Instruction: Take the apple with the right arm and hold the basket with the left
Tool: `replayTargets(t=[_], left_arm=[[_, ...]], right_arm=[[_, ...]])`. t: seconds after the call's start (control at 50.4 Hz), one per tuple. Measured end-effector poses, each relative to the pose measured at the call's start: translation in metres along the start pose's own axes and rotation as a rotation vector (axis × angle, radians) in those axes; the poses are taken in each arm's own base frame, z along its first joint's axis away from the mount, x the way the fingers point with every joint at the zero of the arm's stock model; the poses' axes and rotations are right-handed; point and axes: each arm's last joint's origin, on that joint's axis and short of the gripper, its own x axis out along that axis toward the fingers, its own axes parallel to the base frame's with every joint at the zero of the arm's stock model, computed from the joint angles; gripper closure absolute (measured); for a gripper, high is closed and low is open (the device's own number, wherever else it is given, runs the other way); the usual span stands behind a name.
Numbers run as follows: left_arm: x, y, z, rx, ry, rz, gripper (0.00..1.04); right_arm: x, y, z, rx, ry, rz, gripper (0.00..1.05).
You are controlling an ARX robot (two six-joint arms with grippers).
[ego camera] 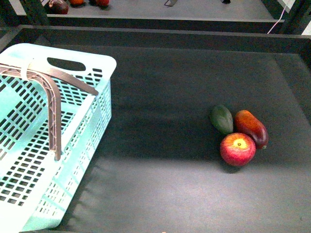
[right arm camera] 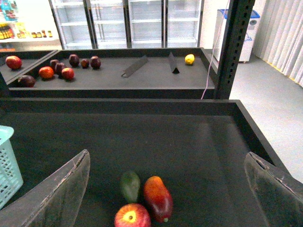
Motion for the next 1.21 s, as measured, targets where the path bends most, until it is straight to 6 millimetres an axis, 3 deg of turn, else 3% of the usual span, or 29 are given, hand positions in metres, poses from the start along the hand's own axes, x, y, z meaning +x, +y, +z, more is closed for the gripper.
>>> replayTargets(t=[0.793,0.833,0.932,1.21], left_arm=[[0.0,0.0,0.0,-0.004,0.003,-0.005,0.07],[0.0,0.0,-0.001,-0.038,0.064,-0.043,0.07],[0.009,0.002,-0.001,-0.313,0.36,-0.084,0.07],[0.056,0.006,0.019,-0.672,0.41,-0.017,0.07]], right_arm=[[0.0,0.0,0.0,0.0,0.0,0.0,0.09],[0.0,0.0,0.0,0.0,0.0,0.0,0.09],[0.0,0.0,0.0,0.0,0.0,0.002,0.09],[0.0,0.0,0.0,0.0,-0.001,0.002,0.09]])
